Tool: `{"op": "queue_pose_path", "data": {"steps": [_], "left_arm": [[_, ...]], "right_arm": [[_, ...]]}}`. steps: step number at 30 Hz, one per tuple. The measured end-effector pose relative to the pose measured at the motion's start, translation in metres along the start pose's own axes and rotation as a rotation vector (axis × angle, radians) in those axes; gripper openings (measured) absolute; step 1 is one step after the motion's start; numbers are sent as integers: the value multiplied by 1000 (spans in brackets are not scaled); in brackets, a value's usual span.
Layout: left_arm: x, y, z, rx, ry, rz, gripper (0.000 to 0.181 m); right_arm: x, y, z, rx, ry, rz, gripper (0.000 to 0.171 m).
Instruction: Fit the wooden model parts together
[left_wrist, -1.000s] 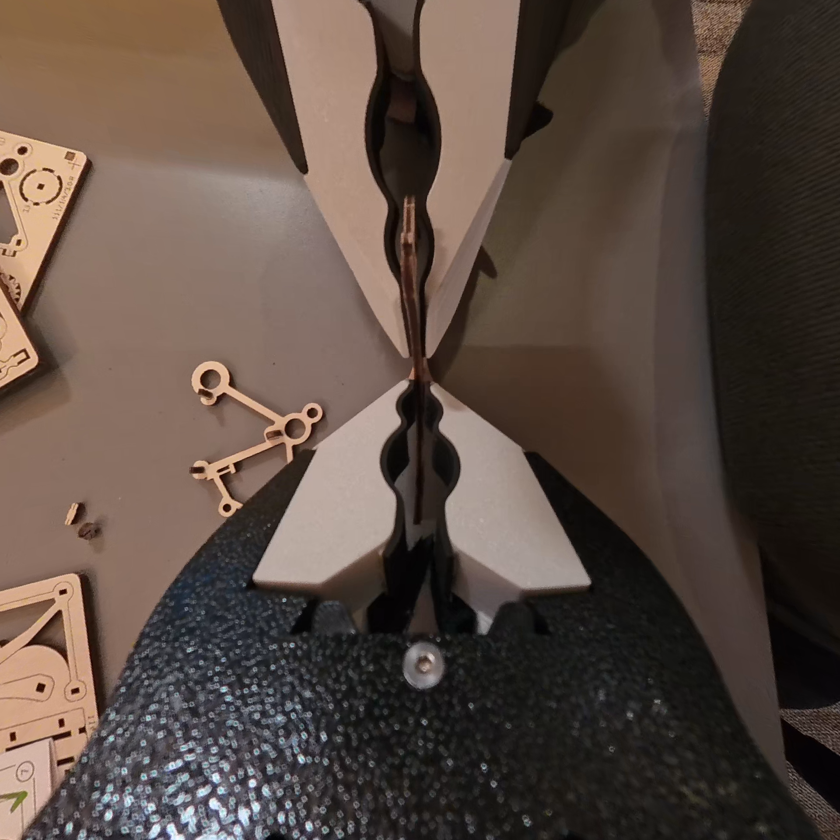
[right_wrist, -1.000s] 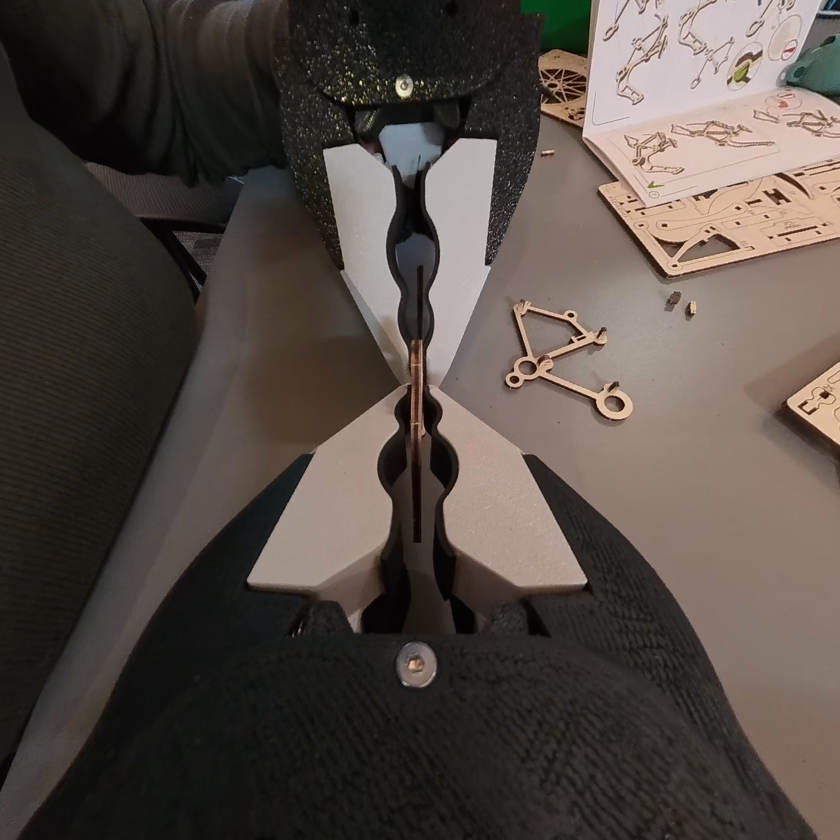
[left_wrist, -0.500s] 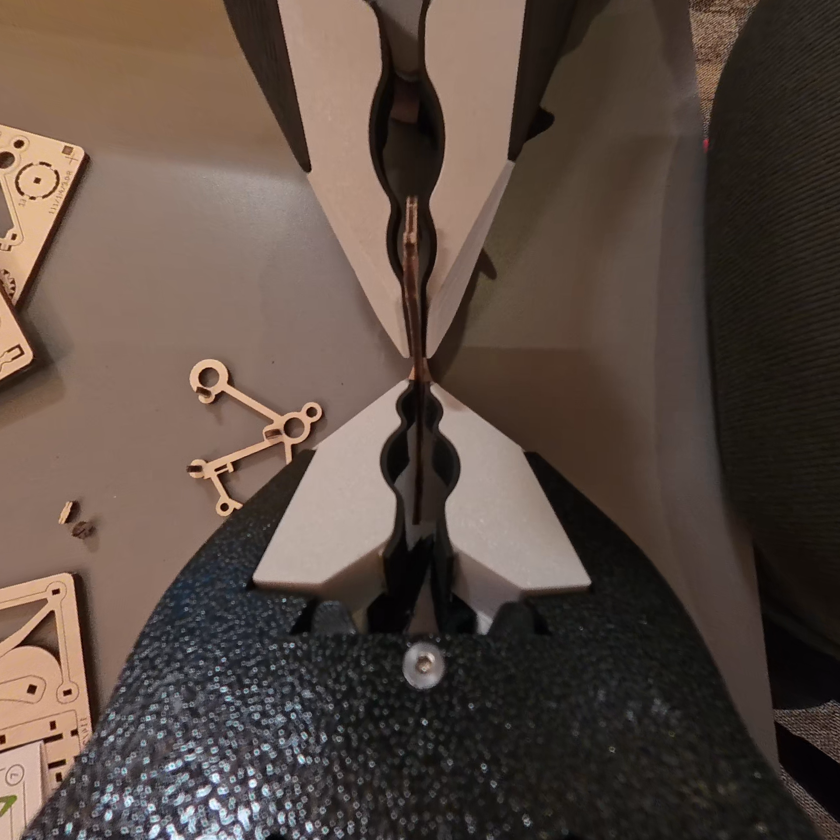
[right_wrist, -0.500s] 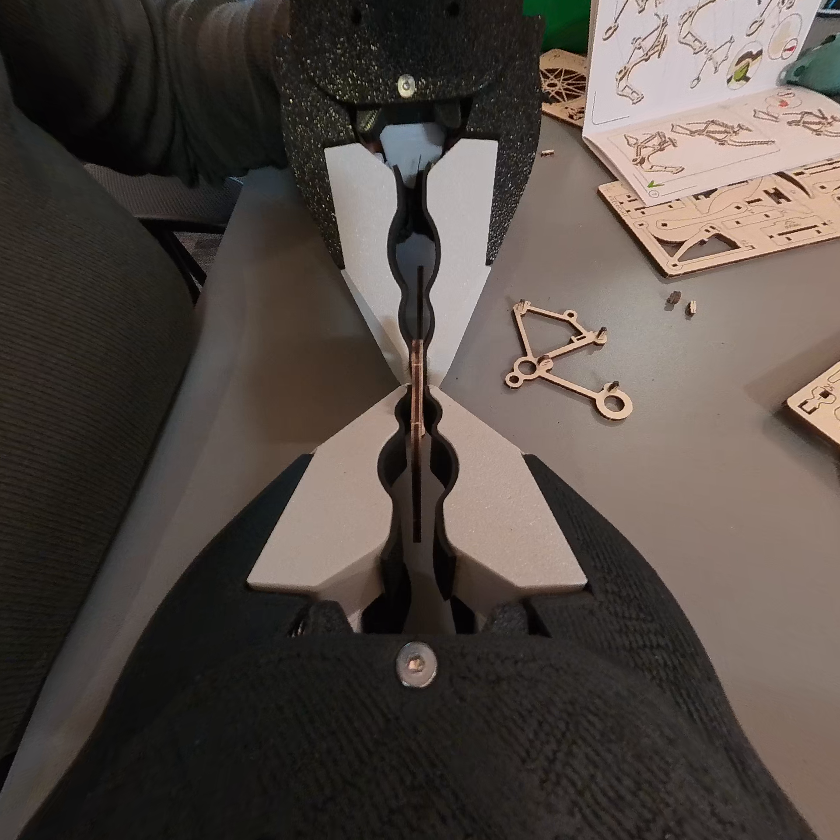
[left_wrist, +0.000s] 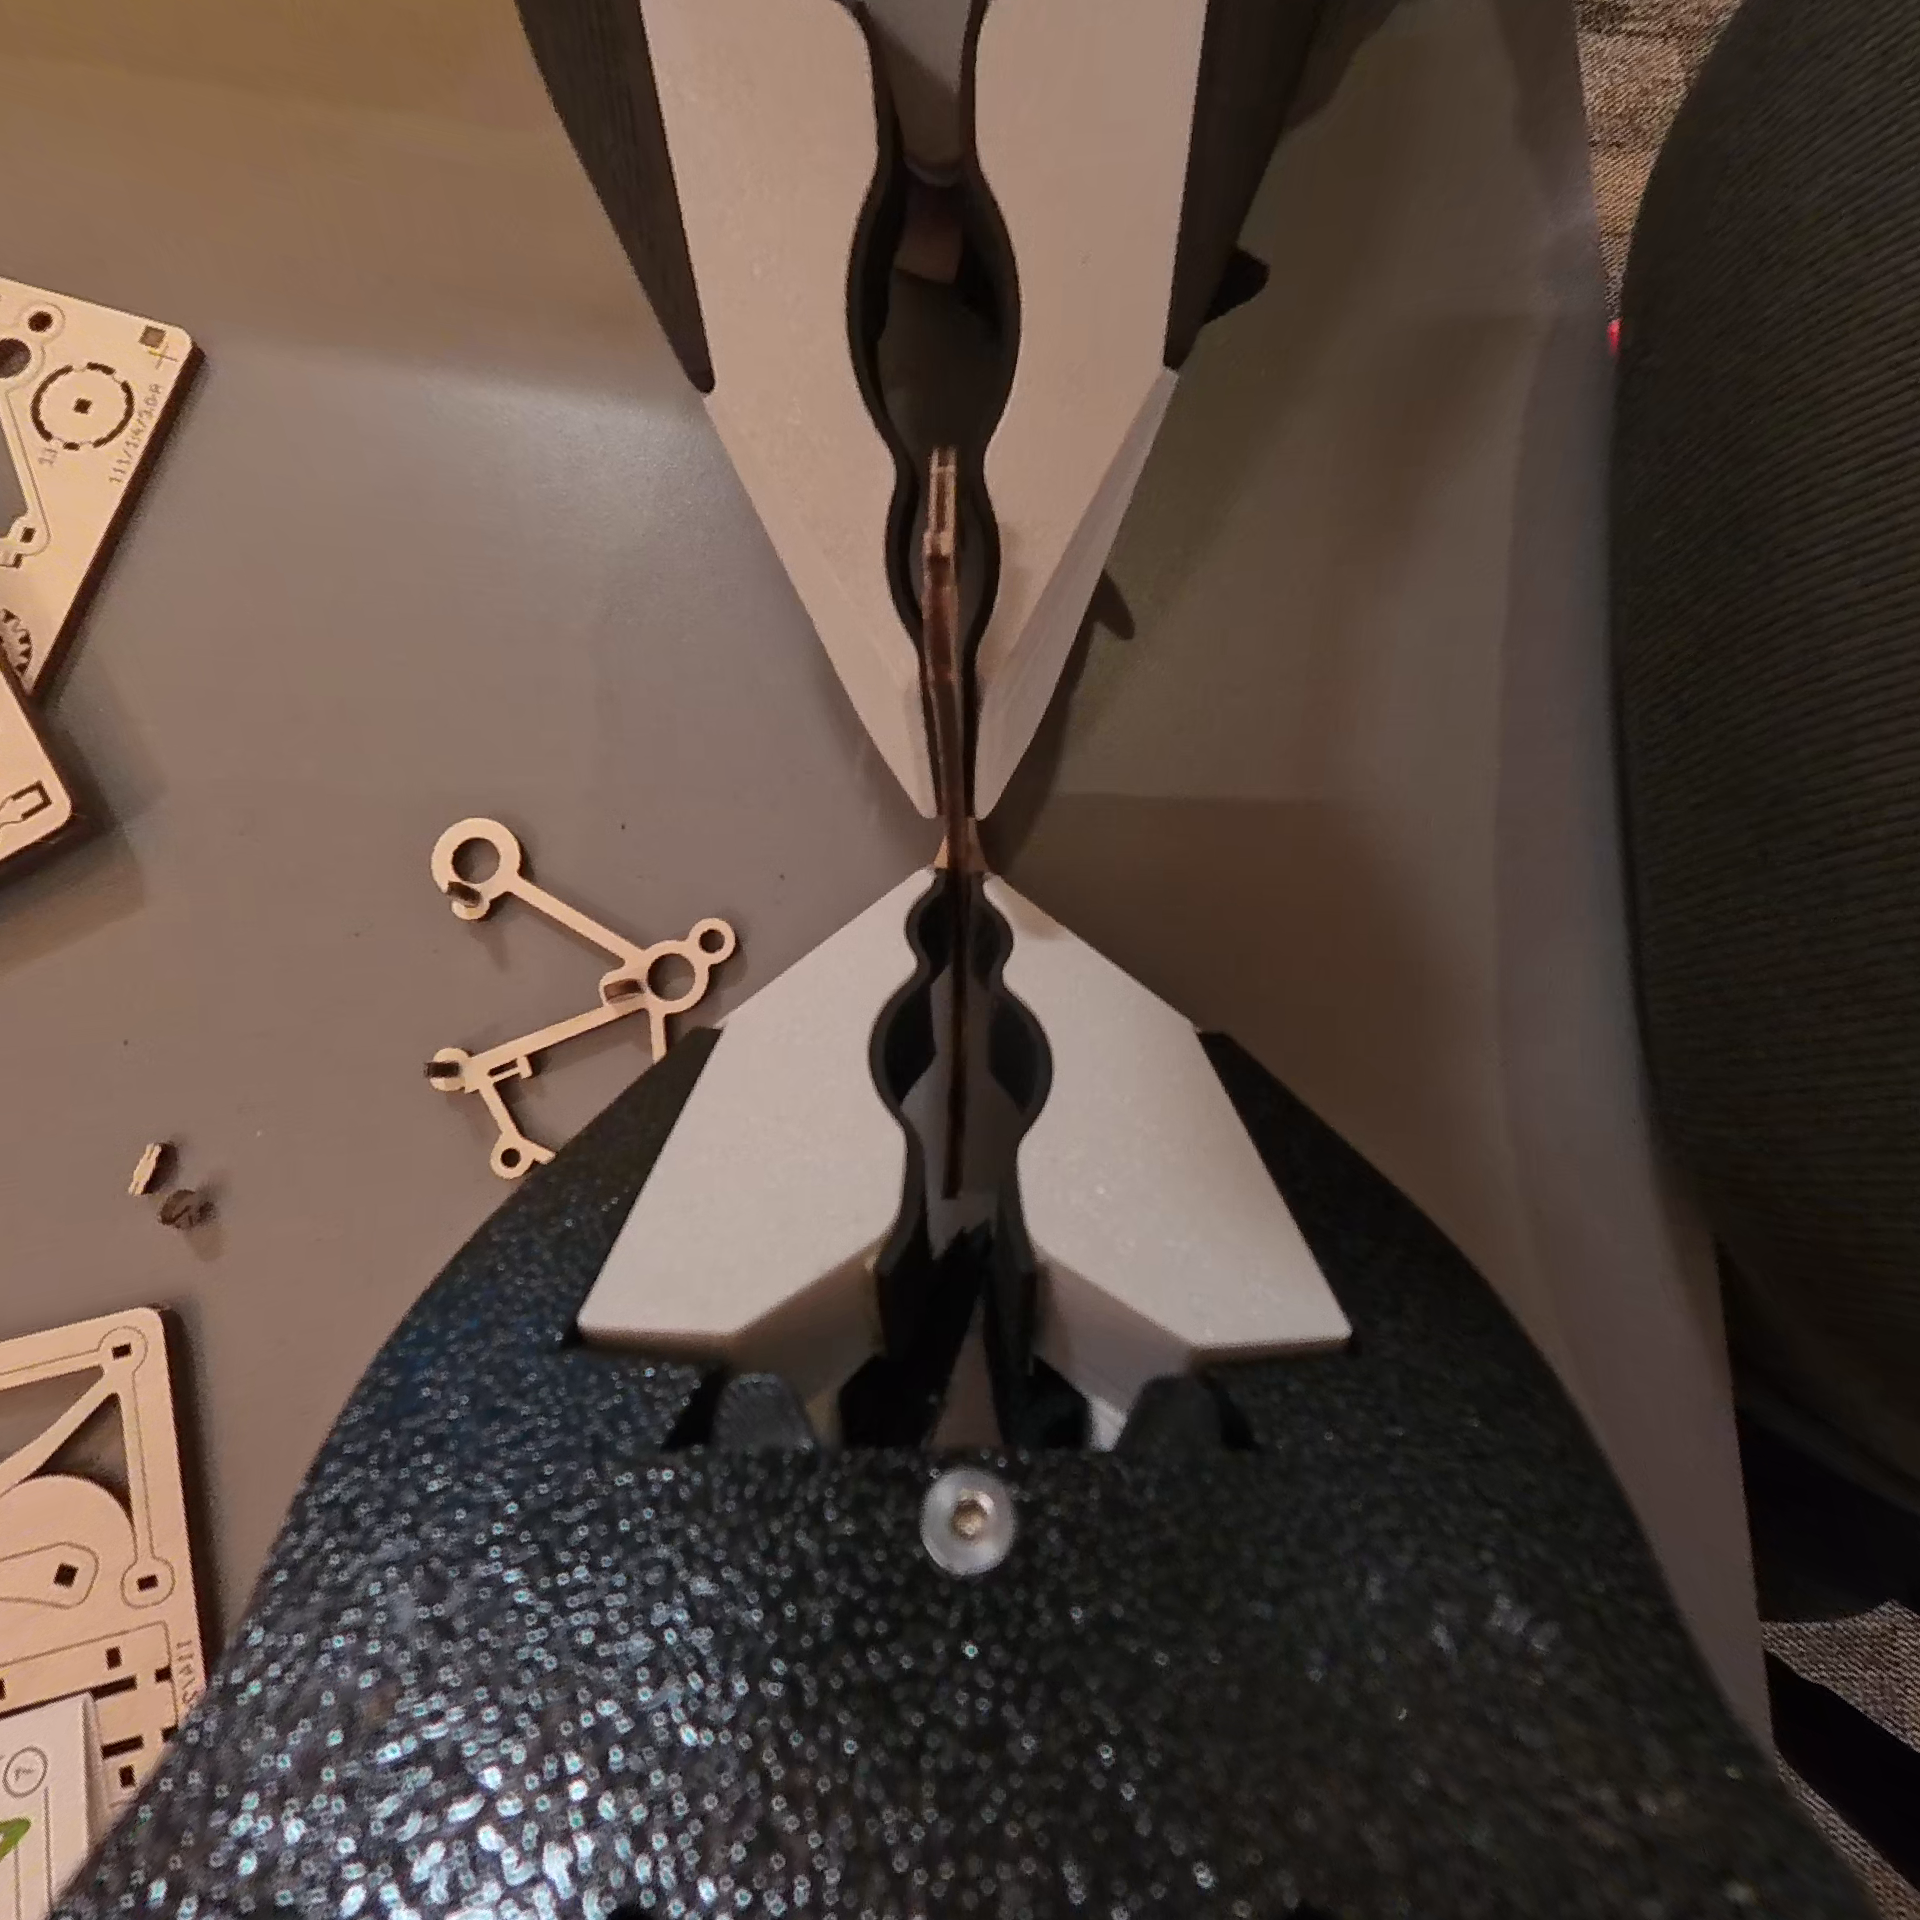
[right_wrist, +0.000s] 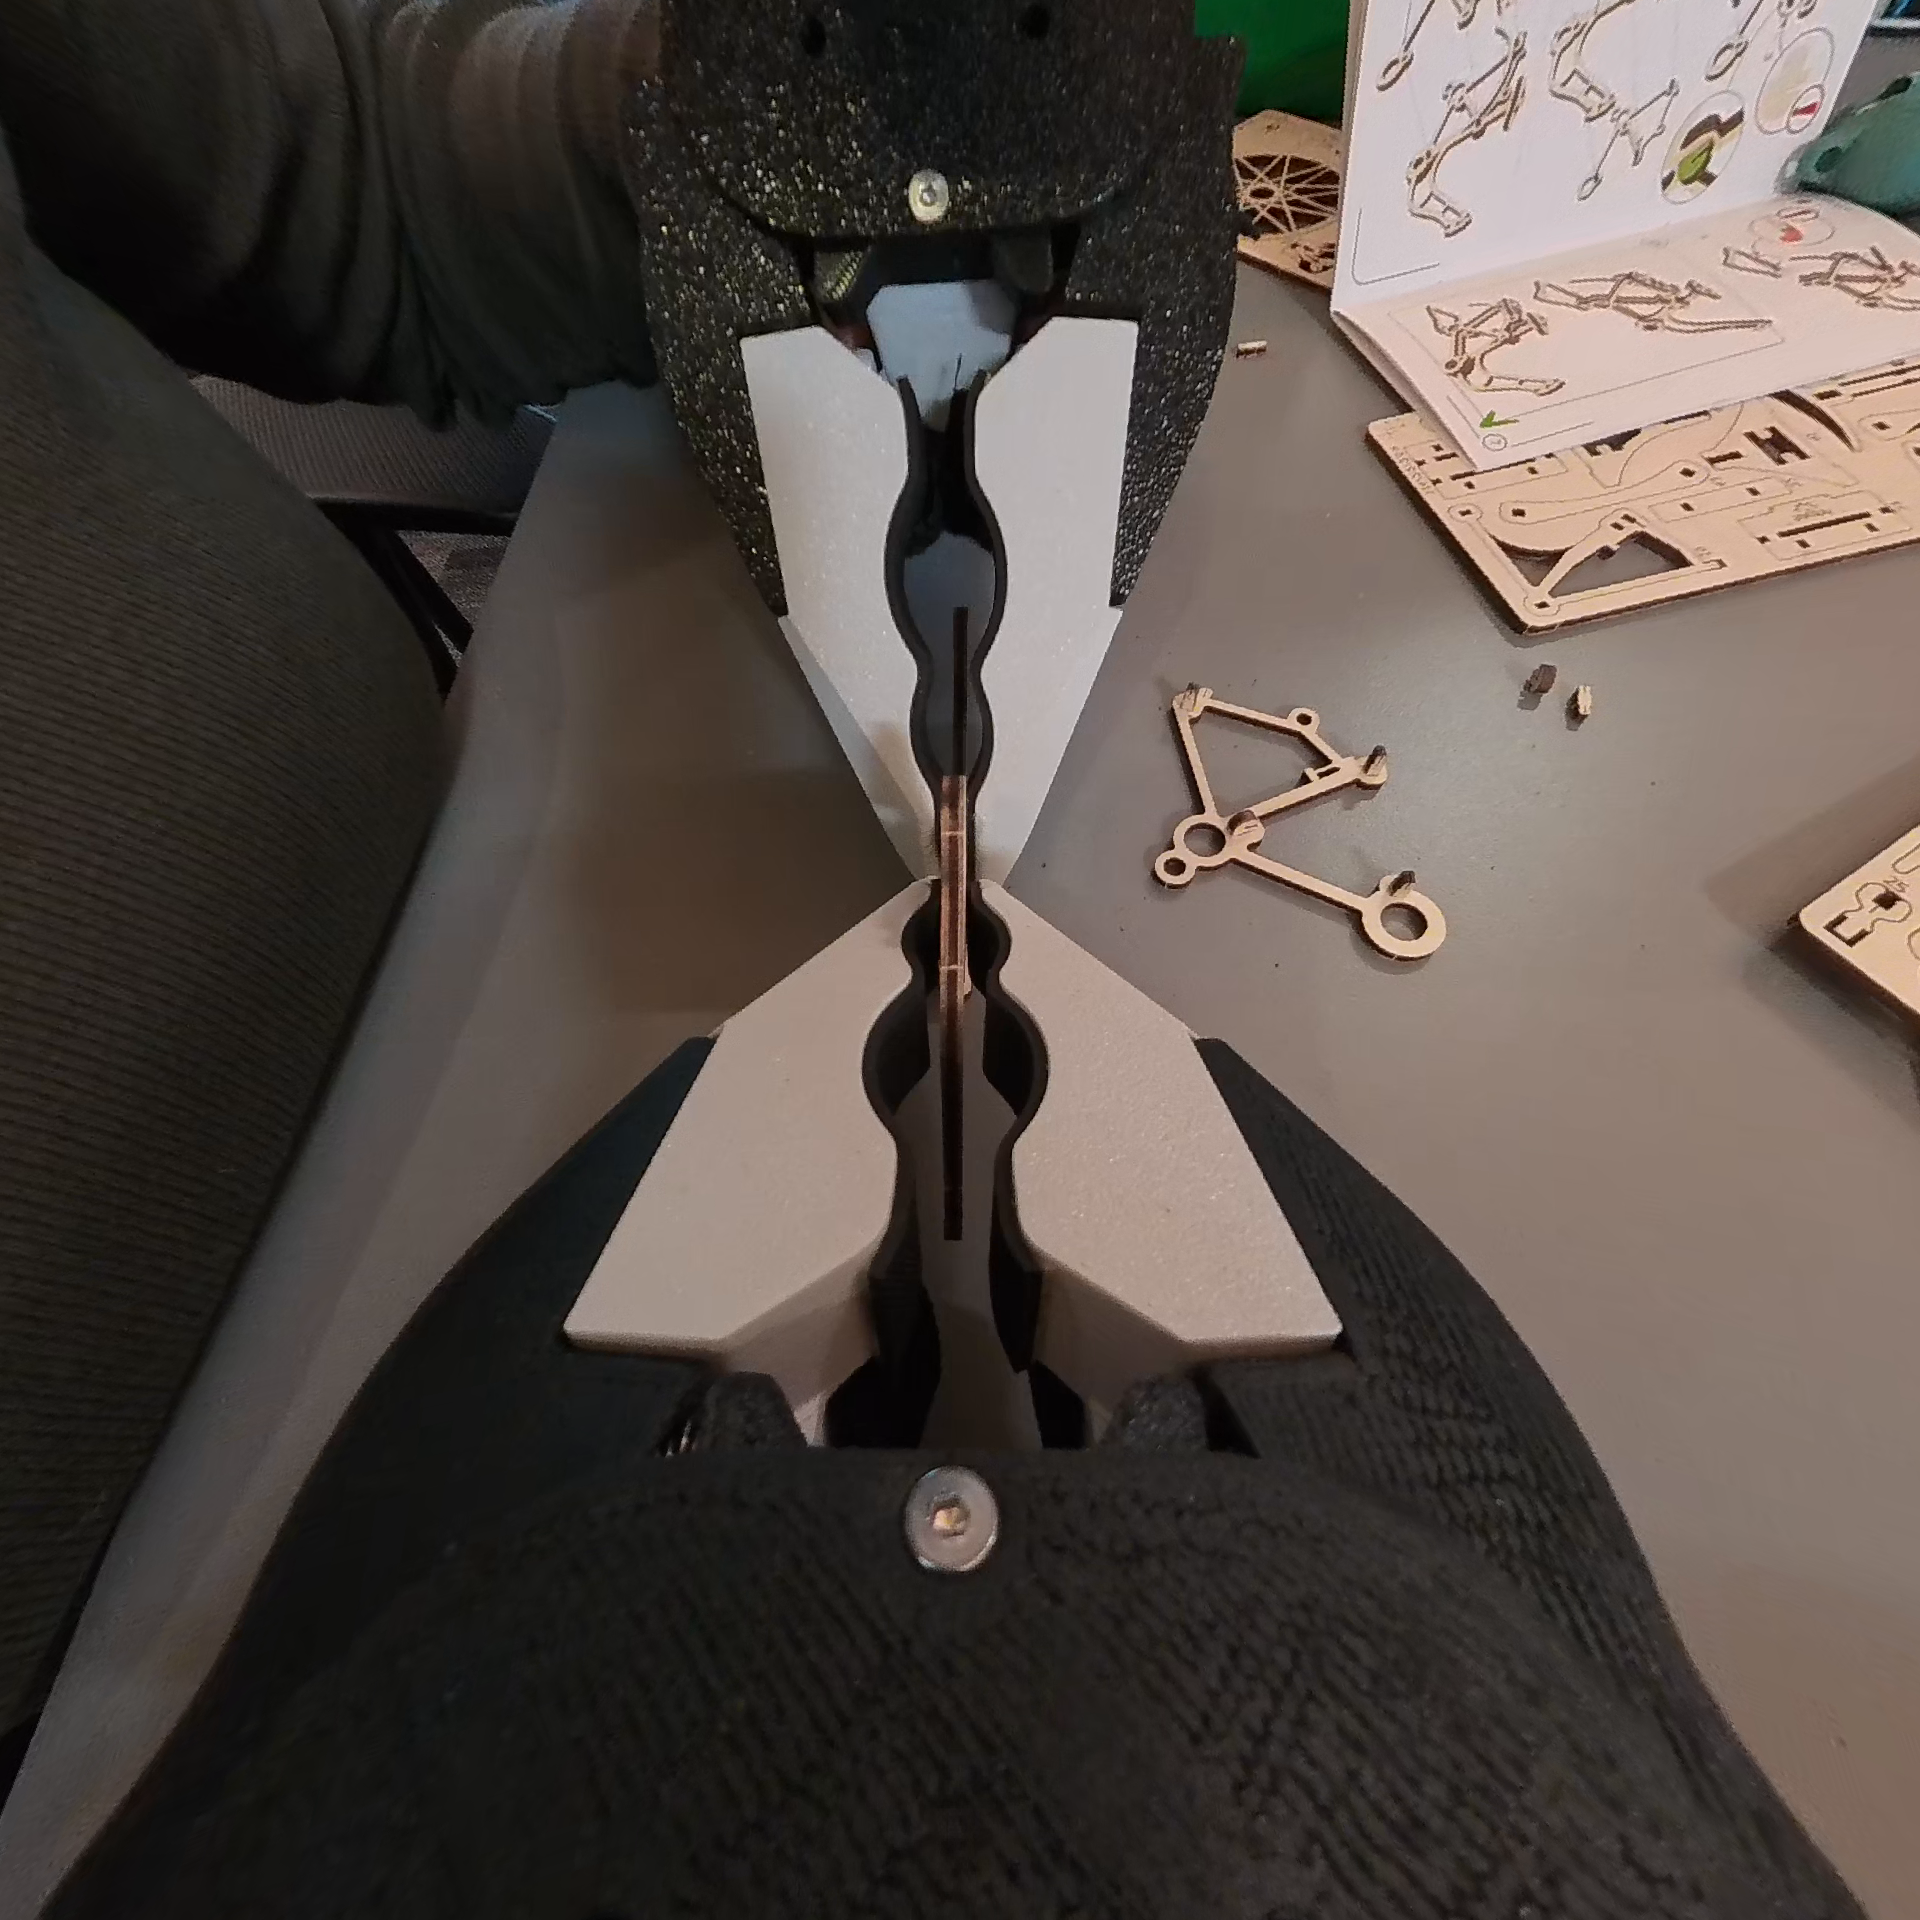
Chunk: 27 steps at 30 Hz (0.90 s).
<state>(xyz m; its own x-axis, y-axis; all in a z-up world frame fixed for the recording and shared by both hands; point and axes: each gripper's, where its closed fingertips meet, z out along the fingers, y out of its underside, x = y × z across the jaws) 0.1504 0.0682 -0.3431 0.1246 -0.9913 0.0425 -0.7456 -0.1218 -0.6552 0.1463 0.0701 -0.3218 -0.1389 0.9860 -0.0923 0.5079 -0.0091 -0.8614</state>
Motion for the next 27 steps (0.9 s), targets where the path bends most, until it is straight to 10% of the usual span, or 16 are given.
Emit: {"op": "queue_pose_path", "data": {"steps": [1,27], "left_arm": [[0,0,0,0,0,1,0],[4,1,-7,54,60,-17,0]], "right_arm": [[0,0,0,0,0,0,1],[-4,1,1,-77,41,-131,1]]}}
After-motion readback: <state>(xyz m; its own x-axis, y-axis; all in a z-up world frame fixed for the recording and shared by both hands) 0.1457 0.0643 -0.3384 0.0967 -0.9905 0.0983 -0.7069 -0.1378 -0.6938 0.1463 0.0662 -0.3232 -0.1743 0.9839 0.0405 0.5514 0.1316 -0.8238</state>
